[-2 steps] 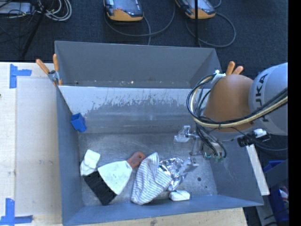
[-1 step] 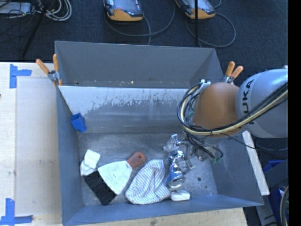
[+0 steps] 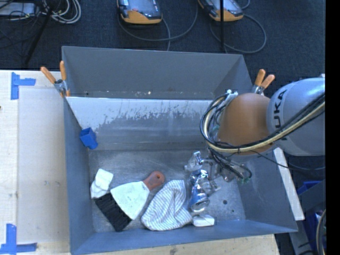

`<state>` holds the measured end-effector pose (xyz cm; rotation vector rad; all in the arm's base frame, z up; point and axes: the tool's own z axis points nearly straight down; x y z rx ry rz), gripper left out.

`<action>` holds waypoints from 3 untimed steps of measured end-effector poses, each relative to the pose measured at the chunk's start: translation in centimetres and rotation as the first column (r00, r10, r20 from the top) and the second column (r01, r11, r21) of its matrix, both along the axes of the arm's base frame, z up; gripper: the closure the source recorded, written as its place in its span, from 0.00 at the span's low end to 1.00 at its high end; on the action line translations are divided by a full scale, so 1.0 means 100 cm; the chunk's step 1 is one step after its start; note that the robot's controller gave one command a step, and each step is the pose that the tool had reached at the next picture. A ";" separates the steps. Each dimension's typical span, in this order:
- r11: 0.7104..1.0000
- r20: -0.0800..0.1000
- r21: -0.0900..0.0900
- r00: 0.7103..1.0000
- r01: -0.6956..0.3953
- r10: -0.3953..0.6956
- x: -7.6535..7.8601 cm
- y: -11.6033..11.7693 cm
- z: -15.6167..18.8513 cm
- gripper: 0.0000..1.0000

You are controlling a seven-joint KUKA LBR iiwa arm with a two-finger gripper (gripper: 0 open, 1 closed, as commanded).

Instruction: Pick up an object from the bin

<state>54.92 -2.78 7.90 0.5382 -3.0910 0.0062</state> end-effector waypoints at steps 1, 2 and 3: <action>0.998 0.000 0.004 0.998 -0.065 0.065 0.003 0.005 0.021 1.00; 0.993 0.012 0.006 0.993 -0.119 0.119 0.038 -0.037 0.014 1.00; 0.934 0.002 0.007 0.934 -0.358 0.358 0.032 -0.018 0.189 1.00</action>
Offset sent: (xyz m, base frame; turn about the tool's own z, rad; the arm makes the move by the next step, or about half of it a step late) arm 0.0568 -0.0771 -0.0090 -0.1367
